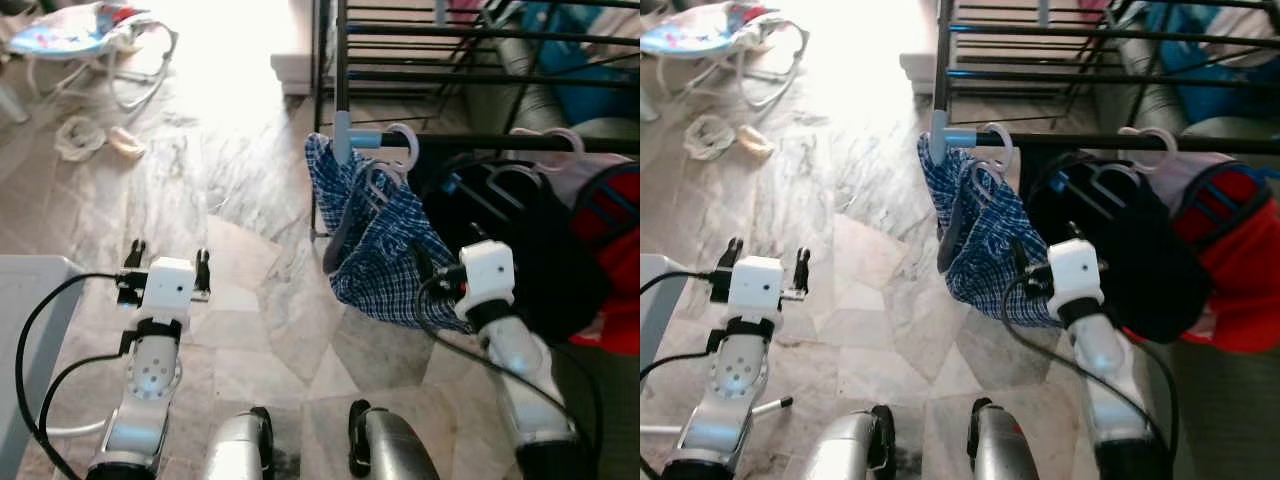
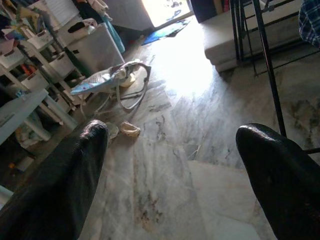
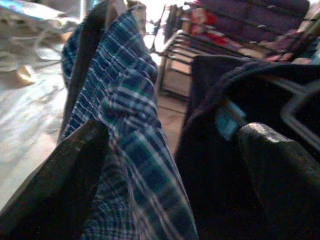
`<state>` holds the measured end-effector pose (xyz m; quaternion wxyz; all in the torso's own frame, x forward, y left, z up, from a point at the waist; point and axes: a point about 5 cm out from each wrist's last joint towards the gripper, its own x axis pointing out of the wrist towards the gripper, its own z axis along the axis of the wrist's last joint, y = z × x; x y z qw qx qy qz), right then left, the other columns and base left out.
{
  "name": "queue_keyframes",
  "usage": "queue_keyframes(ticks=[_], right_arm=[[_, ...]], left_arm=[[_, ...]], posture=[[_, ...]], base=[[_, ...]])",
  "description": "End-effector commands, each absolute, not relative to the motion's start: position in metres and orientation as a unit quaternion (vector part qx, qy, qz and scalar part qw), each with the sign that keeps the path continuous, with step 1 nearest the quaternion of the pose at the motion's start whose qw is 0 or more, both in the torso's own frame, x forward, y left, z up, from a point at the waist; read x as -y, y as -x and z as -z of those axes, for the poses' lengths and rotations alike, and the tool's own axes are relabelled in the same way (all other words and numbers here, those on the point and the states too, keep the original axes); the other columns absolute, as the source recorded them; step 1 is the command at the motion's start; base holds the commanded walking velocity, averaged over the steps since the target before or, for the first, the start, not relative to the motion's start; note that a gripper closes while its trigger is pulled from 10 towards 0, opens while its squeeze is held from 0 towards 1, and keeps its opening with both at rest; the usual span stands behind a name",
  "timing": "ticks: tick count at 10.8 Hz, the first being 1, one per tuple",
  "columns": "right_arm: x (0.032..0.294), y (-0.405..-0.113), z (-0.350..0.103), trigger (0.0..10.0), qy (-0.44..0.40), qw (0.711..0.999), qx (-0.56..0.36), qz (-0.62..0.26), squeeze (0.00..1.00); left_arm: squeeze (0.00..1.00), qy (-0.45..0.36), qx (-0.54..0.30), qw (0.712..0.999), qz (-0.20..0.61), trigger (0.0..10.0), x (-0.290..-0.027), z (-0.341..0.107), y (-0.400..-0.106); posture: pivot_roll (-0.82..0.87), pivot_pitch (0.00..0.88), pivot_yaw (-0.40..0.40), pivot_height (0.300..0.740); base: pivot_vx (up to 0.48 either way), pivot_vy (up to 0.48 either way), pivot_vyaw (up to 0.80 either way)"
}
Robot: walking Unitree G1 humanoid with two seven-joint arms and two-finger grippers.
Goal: Hang hanger
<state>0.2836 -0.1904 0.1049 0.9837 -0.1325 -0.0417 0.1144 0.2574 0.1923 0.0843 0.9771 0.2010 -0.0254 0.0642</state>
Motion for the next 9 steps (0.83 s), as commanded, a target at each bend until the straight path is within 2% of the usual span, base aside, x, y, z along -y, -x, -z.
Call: queue_keyframes(ticks=[1,4,6,7,9], right_arm=[[0.189,-0.288,-0.1,10.0,0.141,0.978,0.019,-0.151,0.0],[0.204,-0.319,-0.107,10.0,0.201,0.961,-0.018,-0.188,0.0],[0.213,-0.327,-0.099,10.0,0.209,0.95,-0.08,-0.217,0.0],[0.213,-0.335,-0.104,0.0,0.205,0.941,-0.098,-0.25,0.0],[0.21,-0.348,-0.121,0.0,0.233,0.923,-0.093,-0.293,0.0]], left_arm=[[0.0,-0.206,0.02,0.976,-0.069,10.0,-0.194,-0.083,-0.257],[0.0,-0.194,0.022,0.98,-0.047,10.0,-0.184,-0.085,-0.262],[0.0,-0.193,0.011,0.979,-0.065,10.0,-0.191,-0.083,-0.26],[0.0,-0.18,0.008,0.982,-0.05,10.0,-0.187,-0.08,-0.256],[0.0,-0.185,0.0,0.982,-0.048,10.0,-0.189,-0.076,-0.254]], posture=[[0.0,0.229,-0.007,0.74],[0.0,0.23,-0.009,0.74],[0.01,0.23,-0.019,0.74],[0.01,0.23,-0.02,0.74],[0.01,0.235,-0.015,0.74]], base=[[0.0,0.0,0.0],[0.0,0.0,0.0],[0.0,0.0,0.0],[0.0,0.0,0.0],[0.0,0.0,0.0]])
